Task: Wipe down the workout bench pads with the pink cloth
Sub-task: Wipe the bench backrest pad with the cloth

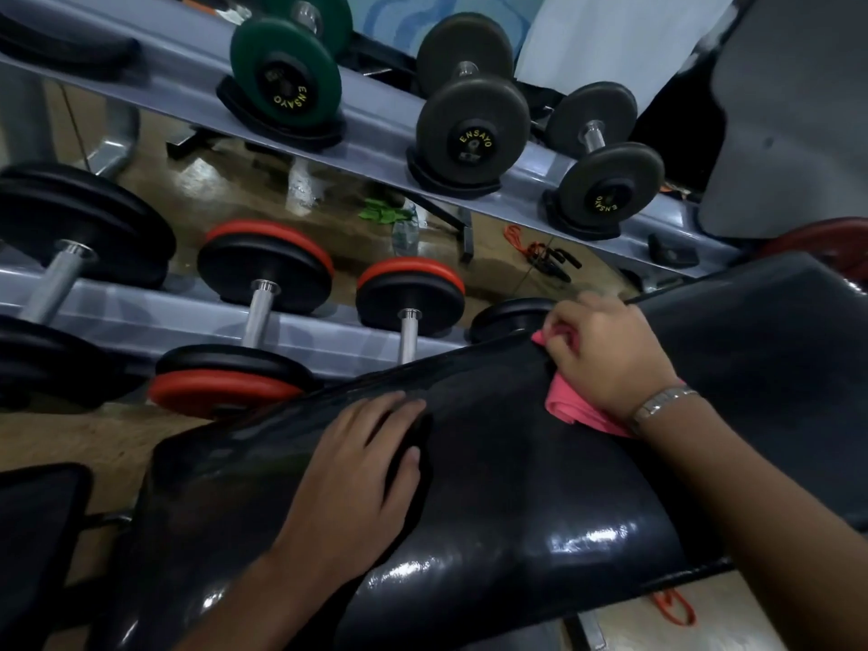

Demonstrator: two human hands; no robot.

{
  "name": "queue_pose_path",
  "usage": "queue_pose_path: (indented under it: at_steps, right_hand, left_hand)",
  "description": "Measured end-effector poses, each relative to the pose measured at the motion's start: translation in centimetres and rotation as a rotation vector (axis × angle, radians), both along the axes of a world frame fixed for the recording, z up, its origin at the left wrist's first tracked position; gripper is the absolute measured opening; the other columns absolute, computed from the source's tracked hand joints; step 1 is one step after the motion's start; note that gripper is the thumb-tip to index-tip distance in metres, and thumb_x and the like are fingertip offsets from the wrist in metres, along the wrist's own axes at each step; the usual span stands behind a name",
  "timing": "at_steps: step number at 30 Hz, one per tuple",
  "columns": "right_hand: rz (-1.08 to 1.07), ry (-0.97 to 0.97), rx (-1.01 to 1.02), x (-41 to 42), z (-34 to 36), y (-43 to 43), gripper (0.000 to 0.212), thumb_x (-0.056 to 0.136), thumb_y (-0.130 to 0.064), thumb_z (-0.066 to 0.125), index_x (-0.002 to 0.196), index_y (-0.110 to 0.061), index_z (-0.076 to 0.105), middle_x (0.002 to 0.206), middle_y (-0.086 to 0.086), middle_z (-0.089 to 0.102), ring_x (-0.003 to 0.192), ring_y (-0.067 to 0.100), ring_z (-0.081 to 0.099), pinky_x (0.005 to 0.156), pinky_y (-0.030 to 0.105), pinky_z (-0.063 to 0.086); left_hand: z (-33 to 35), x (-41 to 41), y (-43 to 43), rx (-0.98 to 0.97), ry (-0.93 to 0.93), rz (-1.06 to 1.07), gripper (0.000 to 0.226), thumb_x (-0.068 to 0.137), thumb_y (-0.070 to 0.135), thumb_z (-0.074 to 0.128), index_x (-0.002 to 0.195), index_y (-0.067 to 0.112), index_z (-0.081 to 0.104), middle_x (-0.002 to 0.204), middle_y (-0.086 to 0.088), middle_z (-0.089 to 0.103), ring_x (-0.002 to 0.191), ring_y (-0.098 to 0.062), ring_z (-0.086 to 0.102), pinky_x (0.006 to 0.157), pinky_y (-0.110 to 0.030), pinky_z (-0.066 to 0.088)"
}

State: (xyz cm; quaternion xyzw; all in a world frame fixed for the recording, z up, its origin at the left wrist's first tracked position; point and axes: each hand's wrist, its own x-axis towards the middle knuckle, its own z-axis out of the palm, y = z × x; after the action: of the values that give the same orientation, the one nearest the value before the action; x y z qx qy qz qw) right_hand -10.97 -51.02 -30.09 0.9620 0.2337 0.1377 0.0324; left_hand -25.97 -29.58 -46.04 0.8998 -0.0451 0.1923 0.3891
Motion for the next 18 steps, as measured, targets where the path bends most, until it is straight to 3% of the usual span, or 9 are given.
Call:
queue_pose_path:
  at_steps: [3,5,8,12,15,18]
  right_hand:
    - [0.052,-0.005,-0.003,-0.3,-0.8,0.1,0.023,0.088,-0.024,0.055,0.099,-0.025,0.076,0.092,0.001,0.066,0.093,0.030,0.061,0.082,0.044,0.050]
    - [0.150,0.090,0.009,-0.9,-0.6,0.1,0.028,0.086,-0.033,0.051,0.097,-0.030,0.076,0.092,-0.006,0.067,0.093,0.024,0.062,0.083,0.044,0.051]
    - [0.107,0.103,-0.001,-0.5,0.1,0.2,0.017,0.085,-0.036,0.055,0.085,-0.028,0.070,0.086,-0.010,0.061,0.088,0.022,0.060,0.082,0.043,0.049]
    - [0.023,-0.030,-0.019,0.1,-1.0,0.9,0.016,0.088,-0.020,0.062,0.096,-0.022,0.075,0.089,0.004,0.065,0.089,0.033,0.060,0.079,0.044,0.050]
    - [0.159,0.099,-0.004,-0.8,-1.2,1.4,0.019,0.088,-0.024,0.062,0.097,-0.030,0.077,0.090,-0.003,0.068,0.092,0.027,0.062,0.084,0.045,0.052]
    - [0.092,0.124,0.001,-0.5,-0.6,2.1,0.011,0.087,-0.030,0.061,0.085,-0.029,0.071,0.084,-0.009,0.059,0.090,0.025,0.060,0.086,0.045,0.049]
  left_hand:
    - [-0.3,0.6,-0.6,0.014,0.018,-0.007,0.047,0.103,0.039,0.040,0.145,0.024,0.055,0.147,0.009,0.051,0.139,-0.012,0.044,0.116,-0.037,0.039]
    - [-0.7,0.6,-0.8,0.031,0.024,-0.004,0.047,0.103,0.040,0.040,0.145,0.024,0.055,0.147,0.008,0.052,0.138,-0.014,0.045,0.116,-0.038,0.038]
    - [-1.0,0.6,-0.8,0.036,0.034,0.004,0.048,0.104,0.041,0.039,0.146,0.025,0.054,0.148,0.008,0.052,0.139,-0.014,0.045,0.118,-0.032,0.032]
    - [-1.1,0.7,-0.9,0.031,0.017,0.010,0.046,0.103,0.039,0.042,0.145,0.024,0.056,0.146,0.006,0.054,0.136,-0.016,0.048,0.117,-0.033,0.033]
    - [-1.1,0.7,-0.9,0.032,-0.001,0.010,0.045,0.103,0.037,0.044,0.144,0.023,0.057,0.145,0.005,0.056,0.135,-0.016,0.049,0.116,-0.033,0.034]
    - [-1.1,0.7,-0.9,0.034,-0.011,0.016,0.045,0.103,0.037,0.044,0.144,0.022,0.058,0.145,0.005,0.056,0.135,-0.016,0.049,0.117,-0.032,0.033]
